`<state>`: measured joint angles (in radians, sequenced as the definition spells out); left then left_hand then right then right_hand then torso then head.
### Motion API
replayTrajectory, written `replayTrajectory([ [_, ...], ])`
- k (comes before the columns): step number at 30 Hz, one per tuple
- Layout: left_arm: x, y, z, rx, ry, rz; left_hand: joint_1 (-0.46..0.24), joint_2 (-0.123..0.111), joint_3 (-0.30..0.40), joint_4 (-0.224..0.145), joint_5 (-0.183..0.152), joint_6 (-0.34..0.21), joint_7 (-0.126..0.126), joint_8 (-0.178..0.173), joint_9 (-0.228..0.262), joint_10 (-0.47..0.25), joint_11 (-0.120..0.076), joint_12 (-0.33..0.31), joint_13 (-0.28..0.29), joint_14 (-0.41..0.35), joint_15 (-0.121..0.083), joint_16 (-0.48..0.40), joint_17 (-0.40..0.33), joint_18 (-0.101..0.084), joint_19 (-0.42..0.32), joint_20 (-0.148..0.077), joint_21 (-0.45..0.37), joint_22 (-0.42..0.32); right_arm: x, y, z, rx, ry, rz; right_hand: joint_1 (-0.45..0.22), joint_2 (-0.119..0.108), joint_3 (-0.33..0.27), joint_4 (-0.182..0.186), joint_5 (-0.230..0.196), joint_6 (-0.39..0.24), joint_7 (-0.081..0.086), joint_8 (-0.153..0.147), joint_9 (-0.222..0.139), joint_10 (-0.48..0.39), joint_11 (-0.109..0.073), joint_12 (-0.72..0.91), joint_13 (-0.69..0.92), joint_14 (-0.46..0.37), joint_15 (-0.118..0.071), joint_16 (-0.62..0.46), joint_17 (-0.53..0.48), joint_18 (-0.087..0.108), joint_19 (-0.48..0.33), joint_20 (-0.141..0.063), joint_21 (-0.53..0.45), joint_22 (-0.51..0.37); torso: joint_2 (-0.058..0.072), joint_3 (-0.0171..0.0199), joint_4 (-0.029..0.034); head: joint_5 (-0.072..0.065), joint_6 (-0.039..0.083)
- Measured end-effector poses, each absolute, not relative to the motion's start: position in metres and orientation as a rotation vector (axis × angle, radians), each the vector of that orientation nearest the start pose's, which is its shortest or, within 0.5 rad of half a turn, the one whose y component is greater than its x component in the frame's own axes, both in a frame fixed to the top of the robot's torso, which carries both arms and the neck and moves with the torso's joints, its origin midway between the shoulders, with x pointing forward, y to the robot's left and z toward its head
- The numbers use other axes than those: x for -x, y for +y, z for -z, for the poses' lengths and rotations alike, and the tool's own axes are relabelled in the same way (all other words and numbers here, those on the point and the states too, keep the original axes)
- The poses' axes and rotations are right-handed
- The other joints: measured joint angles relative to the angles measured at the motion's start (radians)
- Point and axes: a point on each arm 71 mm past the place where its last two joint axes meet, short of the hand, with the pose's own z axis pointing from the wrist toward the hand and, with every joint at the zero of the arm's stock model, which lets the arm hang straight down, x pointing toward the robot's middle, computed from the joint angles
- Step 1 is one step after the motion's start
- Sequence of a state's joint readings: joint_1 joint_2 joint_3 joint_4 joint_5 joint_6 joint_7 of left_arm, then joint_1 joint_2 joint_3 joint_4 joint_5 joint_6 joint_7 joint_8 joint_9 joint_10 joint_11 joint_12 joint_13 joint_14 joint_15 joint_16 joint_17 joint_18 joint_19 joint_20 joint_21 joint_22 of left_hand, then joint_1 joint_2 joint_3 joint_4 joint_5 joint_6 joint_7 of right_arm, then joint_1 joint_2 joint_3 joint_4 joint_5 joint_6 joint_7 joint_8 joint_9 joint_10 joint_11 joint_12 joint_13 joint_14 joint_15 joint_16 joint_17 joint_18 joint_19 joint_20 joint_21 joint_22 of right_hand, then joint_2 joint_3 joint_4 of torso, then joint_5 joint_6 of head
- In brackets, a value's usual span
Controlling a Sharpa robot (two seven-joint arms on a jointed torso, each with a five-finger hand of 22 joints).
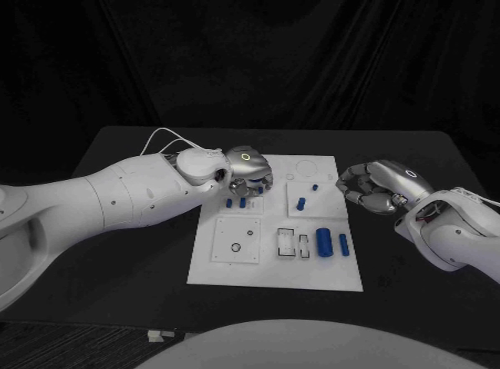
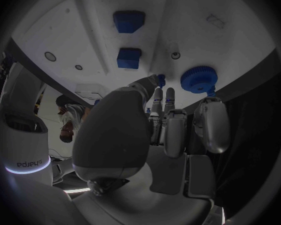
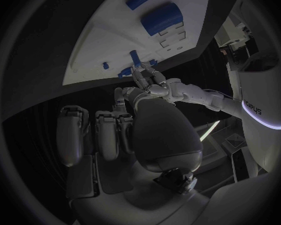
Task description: Assemble the parts on the task board
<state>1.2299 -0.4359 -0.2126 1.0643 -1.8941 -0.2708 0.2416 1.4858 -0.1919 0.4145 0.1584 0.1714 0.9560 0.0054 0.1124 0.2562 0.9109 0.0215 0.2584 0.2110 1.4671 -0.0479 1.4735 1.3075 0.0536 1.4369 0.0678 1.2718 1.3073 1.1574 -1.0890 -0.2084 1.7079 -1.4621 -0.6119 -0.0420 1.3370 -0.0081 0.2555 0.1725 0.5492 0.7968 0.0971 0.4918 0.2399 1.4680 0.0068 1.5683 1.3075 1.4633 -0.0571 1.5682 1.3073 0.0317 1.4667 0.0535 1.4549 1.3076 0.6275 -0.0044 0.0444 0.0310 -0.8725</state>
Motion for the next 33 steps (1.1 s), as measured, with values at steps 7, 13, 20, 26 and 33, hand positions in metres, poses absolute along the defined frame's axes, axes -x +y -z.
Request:
replayTrajectory([
  [7,-0.5179,0.096,0.2545,-0.988,1.573,0.596,-0.01,0.002,0.008,-0.003,-0.006,0.002,0.002,0.004,0.004,0.012,-0.006,0.0,0.001,0.0,0.0,0.0,0.0,0.0,0.0,0.0,-0.004,0.0,-0.411,-0.266,0.2257,0.077,1.582,-0.634,0.0,0.0,0.0,0.0,0.0,0.0,0.0,0.0,0.0,0.0,0.0,0.0,0.0,0.0,0.0,0.0,0.0,0.0,0.0,0.0,0.0,0.0,0.0,0.0,0.0,-0.001,0.0],
  [13,-0.5205,0.097,0.2558,-0.984,1.578,0.587,-0.012,0.004,0.021,-0.016,-0.006,0.013,0.013,0.018,0.011,0.032,-0.015,0.0,0.003,0.0,0.0,-0.004,0.0,0.0,0.0,0.0,-0.004,0.0,-0.4112,-0.2659,0.226,0.077,1.583,-0.633,0.0,0.0,0.0,0.0,0.0,0.0,0.0,0.0,0.0,0.0,0.0,0.0,0.0,0.0,0.0,0.0,0.0,0.0,0.0,0.0,0.0,0.0,0.0,0.0,0.0,-0.001,0.0],
  [20,-0.521,0.0981,0.2573,-0.974,1.573,0.586,0.003,0.019,0.043,-0.037,-0.006,0.018,0.018,0.023,0.019,0.065,-0.017,0.0,0.005,0.0,0.0,-0.004,0.0,0.0,0.006,-0.006,0.009,0.0,-0.4113,-0.2659,0.2262,0.078,1.586,-0.633,0.0,0.0,0.0,0.0,0.0,0.0,0.0,0.0,0.0,0.0,0.0,0.0,0.0,0.0,0.0,0.0,0.0,0.0,0.0,0.0,0.0,0.0,0.0,-0.0003,0.0001,-0.002,0.0],
  [26,-0.5203,0.0982,0.2587,-0.968,1.567,0.59,0.003,0.02,0.045,-0.04,-0.006,0.021,0.021,0.032,0.023,0.079,-0.02,0.0,0.006,-0.004,-0.004,-0.004,0.0,0.0,0.009,-0.009,0.014,0.0,-0.4114,-0.2659,0.2265,0.078,1.588,-0.632,0.0,0.0,0.0,0.0,0.0,0.0,0.0,0.0,0.0,0.0,0.0,0.0,0.0,0.0,0.0,0.0,0.0,0.0,0.0,0.0,0.0,0.0,0.0,-0.0002,0.0,-0.001,0.0],
  [33,-0.5192,0.0977,0.2599,-0.966,1.559,0.597,-0.007,0.03,0.048,-0.051,-0.006,0.05,0.025,0.052,0.033,0.112,-0.028,0.0,0.007,0.0,-0.008,0.002,0.0,0.0,0.013,-0.013,0.021,0.0,-0.4117,-0.265,0.2269,0.08,1.591,-0.633,0.0,0.0,0.0,0.0,0.0,0.0,0.0,0.0,0.0,0.0,0.0,0.0,0.0,0.0,0.0,0.0,0.0,0.0,0.0,0.0,0.0,0.0,0.0,-0.0001,0.0002,0.001,0.0],
])
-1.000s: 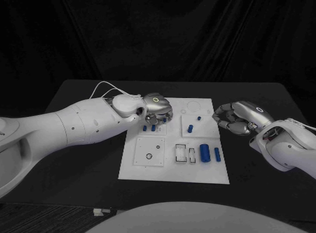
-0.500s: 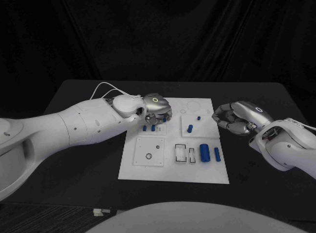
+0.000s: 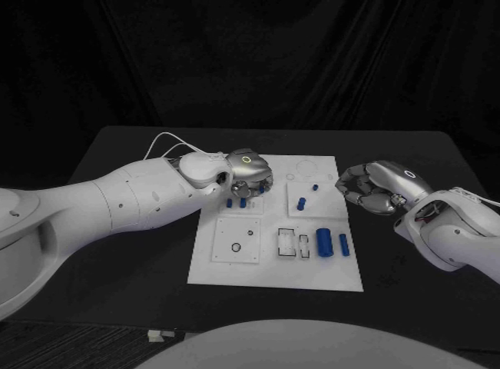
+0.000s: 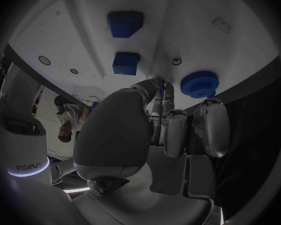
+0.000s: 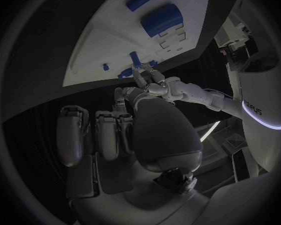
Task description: Assemble the parts on the task board
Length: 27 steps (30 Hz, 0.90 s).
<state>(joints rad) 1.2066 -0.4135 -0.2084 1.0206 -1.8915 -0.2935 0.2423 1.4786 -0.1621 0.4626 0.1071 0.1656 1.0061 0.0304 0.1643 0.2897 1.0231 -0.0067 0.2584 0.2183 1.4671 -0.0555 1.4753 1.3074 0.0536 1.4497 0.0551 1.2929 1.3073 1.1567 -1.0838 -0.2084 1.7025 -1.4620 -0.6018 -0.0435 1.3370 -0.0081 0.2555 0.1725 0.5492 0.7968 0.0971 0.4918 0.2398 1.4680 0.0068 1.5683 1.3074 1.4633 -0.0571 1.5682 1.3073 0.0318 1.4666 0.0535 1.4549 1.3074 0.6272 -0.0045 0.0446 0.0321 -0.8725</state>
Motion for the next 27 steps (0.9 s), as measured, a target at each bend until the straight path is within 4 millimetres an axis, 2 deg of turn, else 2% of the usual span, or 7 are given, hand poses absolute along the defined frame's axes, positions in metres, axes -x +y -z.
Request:
replayTrajectory([
  [6,-0.519,0.098,0.26,-0.966,1.554,0.6,-0.004,0.004,0.0,-0.006,0.0,0.004,-0.003,0.006,0.008,0.02,-0.007,0.0,0.002,-0.003,-0.003,0.0,0.0,0.0,0.0,0.0,0.0,0.0,-0.412,-0.265,0.227,0.08,1.593,-0.633,0.0,0.0,0.0,0.0,0.0,0.0,0.0,0.0,0.0,0.0,0.0,0.0,0.0,0.0,0.0,0.0,0.0,0.0,0.0,0.0,0.0,0.0,0.0,0.0001,0.0003,0.0,0.0],
  [18,-0.519,0.1,0.259,-0.962,1.541,0.603,-0.016,0.011,-0.012,-0.036,0.0,0.097,0.004,0.054,0.021,0.117,-0.011,-0.008,0.004,0.0,-0.007,0.0,0.0,0.0,0.007,-0.007,0.012,0.0,-0.412,-0.265,0.228,0.08,1.598,-0.631,0.0,0.0,0.0,0.0,0.0,0.0,0.0,0.0,0.0,0.0,0.0,0.0,0.0,0.0,0.0,0.0,0.0,0.0,0.0,0.0,-0.004,0.0,-0.001,0.0001,0.0003,0.001,0.0],
  [23,-0.518,0.109,0.259,-0.953,1.531,0.601,-0.021,0.008,-0.014,-0.039,-0.006,0.103,0.005,0.059,0.021,0.124,-0.015,-0.008,0.009,0.0,-0.007,-0.008,0.0,0.0,0.009,-0.009,0.014,0.0,-0.412,-0.266,0.228,0.08,1.602,-0.629,0.0,0.0,0.0,0.0,0.0,0.0,0.0,0.0,0.0,0.0,0.0,0.0,0.0,0.0,0.0,0.0,0.0,0.0,0.0,0.0,-0.004,0.001,0.0,0.0001,0.0002,0.001,0.0],
  [27,-0.514,0.119,0.259,-0.945,1.518,0.605,-0.021,0.008,-0.009,-0.044,-0.019,0.104,0.004,0.058,0.021,0.128,-0.018,-0.039,-0.002,-0.004,-0.011,-0.035,-0.01,0.0,0.007,-0.011,0.004,0.0,-0.411,-0.266,0.228,0.08,1.604,-0.627,0.0,0.0,0.0,0.0,0.0,0.0,0.0,0.0,0.0,0.0,0.0,0.0,0.0,0.0,0.0,0.0,0.0,0.0,0.0,0.0,-0.004,0.001,0.0,0.0001,0.0002,-0.002,0.0],
])
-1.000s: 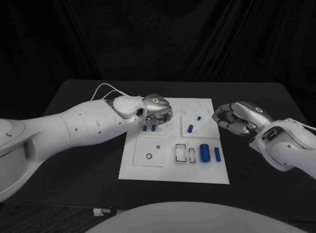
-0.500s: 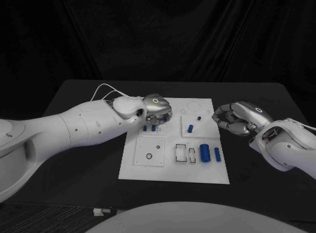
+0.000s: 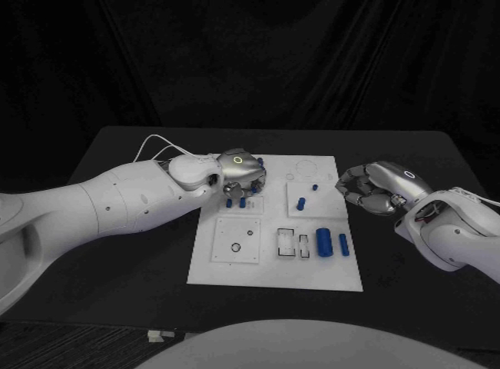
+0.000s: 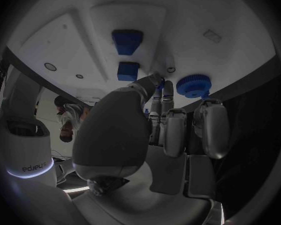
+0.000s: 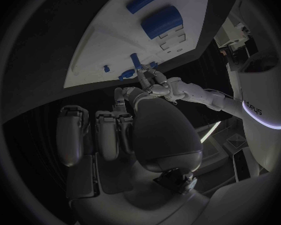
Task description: Assemble the parts on the task board
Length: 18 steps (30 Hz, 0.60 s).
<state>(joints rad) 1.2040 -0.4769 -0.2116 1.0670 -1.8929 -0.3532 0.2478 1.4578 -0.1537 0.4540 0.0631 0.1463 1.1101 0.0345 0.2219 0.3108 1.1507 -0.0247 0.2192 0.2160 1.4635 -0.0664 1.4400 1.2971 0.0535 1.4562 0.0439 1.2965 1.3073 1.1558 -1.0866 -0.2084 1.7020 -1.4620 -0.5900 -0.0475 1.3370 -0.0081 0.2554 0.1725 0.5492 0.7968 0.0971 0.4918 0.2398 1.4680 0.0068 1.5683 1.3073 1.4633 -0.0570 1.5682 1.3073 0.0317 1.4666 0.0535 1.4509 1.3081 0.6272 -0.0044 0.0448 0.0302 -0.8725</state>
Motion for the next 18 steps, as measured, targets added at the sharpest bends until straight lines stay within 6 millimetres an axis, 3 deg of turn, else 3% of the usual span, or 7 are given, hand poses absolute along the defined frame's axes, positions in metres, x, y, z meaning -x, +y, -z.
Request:
replayTrajectory([
  [6,-0.514,0.131,0.241,-0.936,1.464,0.601,0.0,0.0,0.014,0.0,-0.027,-0.01,-0.01,-0.029,0.015,0.009,0.002,-0.03,-0.012,0.003,-0.003,-0.016,-0.018,0.0,-0.001,-0.001,0.0,0.0,-0.411,-0.267,0.229,0.079,1.609,-0.625,0.0,0.0,0.0,0.0,0.0,0.0,0.0,0.0,0.0,0.0,0.0,0.0,0.0,0.0,0.0,0.0,0.0,0.0,0.0,0.0,0.0,0.0,0.0,-0.0001,0.0002,-0.003,0.0],
  [10,-0.518,0.139,0.226,-0.93,1.433,0.588,-0.011,-0.01,0.02,0.006,-0.044,-0.013,-0.013,-0.04,0.015,0.016,-0.002,-0.041,-0.013,0.003,-0.003,-0.024,-0.028,0.0,-0.001,-0.001,0.0,0.0,-0.411,-0.268,0.231,0.078,1.615,-0.622,0.0,0.0,0.0,0.0,0.0,0.0,0.0,0.0,0.0,0.0,0.0,0.0,0.0,0.0,0.0,0.0,0.0,0.0,0.0,0.0,0.0,0.0,-0.001,-0.0001,0.0007,0.003,0.0],
  [18,-0.517,0.15,0.222,-0.923,1.434,0.575,-0.017,-0.014,0.025,0.017,-0.068,-0.036,-0.02,-0.062,0.007,0.017,-0.004,-0.061,-0.017,0.003,-0.003,-0.031,-0.037,0.0,-0.001,-0.001,-0.005,0.0,-0.41,-0.268,0.234,0.078,1.627,-0.621,0.0,0.0,0.0,0.0,0.0,0.003,0.004,0.0,0.0,0.0,0.0,0.0,0.0,0.0,0.0,0.0,0.0,0.0,0.0,0.0,0.0,0.0,-0.002,-0.0001,0.001,0.001,0.0],
])
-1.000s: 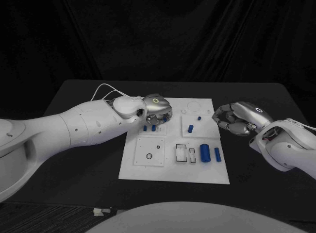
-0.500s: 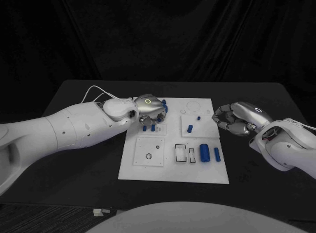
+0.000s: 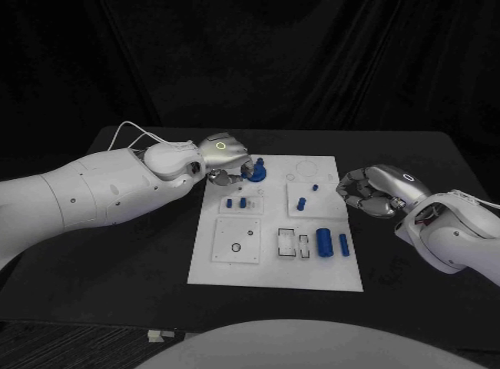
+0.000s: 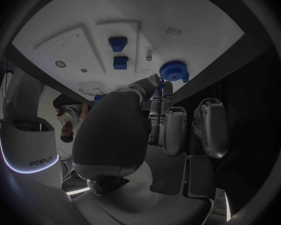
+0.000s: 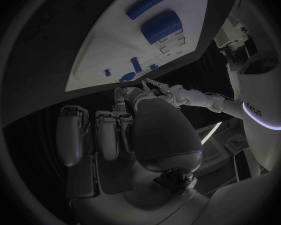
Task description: Assemble the parts on the task board
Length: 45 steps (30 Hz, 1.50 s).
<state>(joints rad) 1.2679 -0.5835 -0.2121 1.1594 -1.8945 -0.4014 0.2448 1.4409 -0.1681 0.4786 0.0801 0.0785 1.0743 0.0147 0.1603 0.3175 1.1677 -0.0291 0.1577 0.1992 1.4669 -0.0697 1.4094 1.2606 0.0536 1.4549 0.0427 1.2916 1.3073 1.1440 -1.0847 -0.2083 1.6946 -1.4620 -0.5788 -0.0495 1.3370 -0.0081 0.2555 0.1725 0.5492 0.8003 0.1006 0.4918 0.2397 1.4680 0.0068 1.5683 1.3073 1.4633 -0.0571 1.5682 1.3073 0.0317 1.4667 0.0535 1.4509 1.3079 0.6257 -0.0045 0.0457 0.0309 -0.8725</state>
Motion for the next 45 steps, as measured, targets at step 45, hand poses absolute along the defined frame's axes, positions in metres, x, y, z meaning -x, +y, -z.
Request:
replayTrajectory([
  [45,-0.516,0.153,0.233,-0.938,1.542,0.552,-0.004,-0.004,0.0,0.017,-0.01,-0.015,-0.002,-0.016,-0.005,-0.012,0.002,-0.023,-0.003,-0.007,-0.007,-0.025,-0.032,0.0,-0.015,0.0,-0.027,0.0,-0.411,-0.267,0.238,0.079,1.651,-0.613,0.0,0.0,0.0,0.0,0.0,0.0,0.0,0.0,0.0,0.0,0.0,0.0,0.0,0.0,0.0,0.0,0.0,0.0,0.0,0.0,-0.004,0.0,0.002,0.0,-0.001,0.003,0.0],
])
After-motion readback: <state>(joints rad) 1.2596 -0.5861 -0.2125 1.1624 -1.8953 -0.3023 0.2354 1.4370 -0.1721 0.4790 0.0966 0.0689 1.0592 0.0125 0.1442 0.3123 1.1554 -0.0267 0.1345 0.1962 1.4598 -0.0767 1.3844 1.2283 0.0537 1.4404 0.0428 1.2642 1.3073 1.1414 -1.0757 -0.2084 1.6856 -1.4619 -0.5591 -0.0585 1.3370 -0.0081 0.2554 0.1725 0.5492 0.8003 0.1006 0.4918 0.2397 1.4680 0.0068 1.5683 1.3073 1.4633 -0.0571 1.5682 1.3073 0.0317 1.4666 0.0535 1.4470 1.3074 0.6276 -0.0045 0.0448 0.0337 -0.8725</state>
